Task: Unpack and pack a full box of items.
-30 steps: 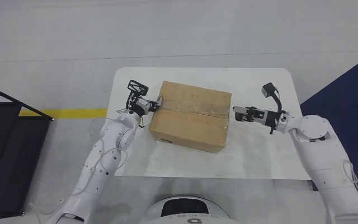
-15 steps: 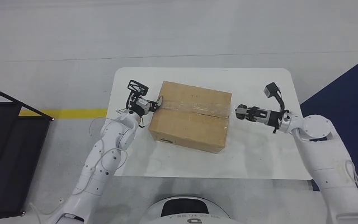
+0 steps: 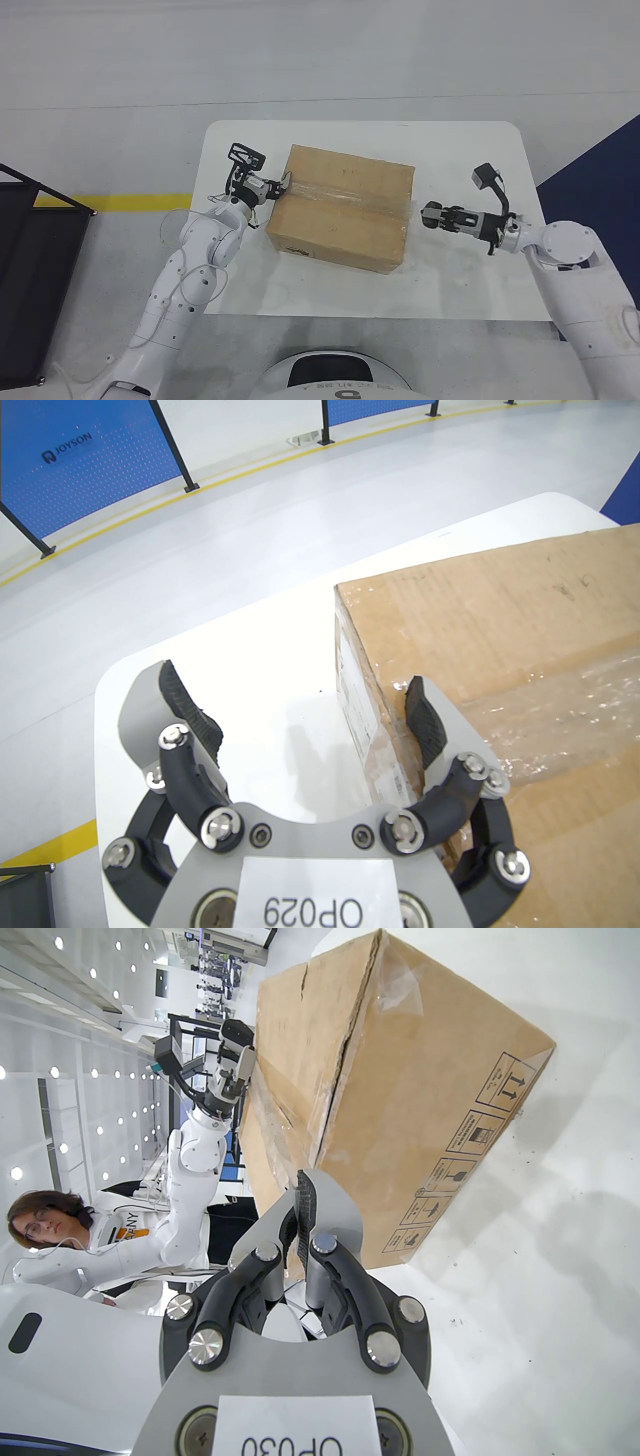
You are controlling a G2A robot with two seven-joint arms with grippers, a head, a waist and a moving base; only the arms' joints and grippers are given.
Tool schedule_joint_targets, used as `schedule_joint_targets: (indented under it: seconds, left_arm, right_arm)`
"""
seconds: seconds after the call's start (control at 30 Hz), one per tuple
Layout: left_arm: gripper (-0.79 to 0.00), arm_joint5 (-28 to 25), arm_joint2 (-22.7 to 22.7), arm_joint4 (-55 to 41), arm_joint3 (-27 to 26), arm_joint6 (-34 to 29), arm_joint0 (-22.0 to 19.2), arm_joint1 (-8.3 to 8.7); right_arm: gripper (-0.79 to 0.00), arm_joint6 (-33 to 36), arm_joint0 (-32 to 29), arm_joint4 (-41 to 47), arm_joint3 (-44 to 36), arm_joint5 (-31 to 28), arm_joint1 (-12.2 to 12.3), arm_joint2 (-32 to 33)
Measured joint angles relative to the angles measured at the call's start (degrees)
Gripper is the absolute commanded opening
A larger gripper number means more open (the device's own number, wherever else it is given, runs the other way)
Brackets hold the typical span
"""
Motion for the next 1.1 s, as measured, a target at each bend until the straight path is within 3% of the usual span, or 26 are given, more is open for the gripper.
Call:
schedule_joint_targets:
  seconds: [0.73,0.83,0.87,0.9,0.93,1.1]
  left_arm:
    - [0.0,0.0,0.0,0.0,0.0,0.0,0.0,0.0]
    - [0.0,0.0,0.0,0.0,0.0,0.0,0.0,0.0]
    - [0.0,0.0,0.0,0.0,0.0,0.0,0.0,0.0]
    - [0.0,0.0,0.0,0.0,0.0,0.0,0.0,0.0]
    - [0.0,0.0,0.0,0.0,0.0,0.0,0.0,0.0]
    - [0.0,0.0,0.0,0.0,0.0,0.0,0.0,0.0]
  right_arm:
    - [-0.773,0.7,2.2,-1.4,4.0,0.5,-0.1,-2.3]
    - [-0.588,0.7,2.0,-1.5,4.0,0.6,0.0,-2.2]
    - [-0.477,0.7,1.9,-1.5,4.0,0.7,0.0,-2.2]
    - [-0.086,0.7,1.9,-1.5,4.0,0.8,0.0,-2.2]
    - [0.0,0.6,1.9,-1.5,4.0,0.9,0.0,-2.2]
    - [0.0,0.4,1.6,-1.3,3.8,0.8,0.0,-2.1]
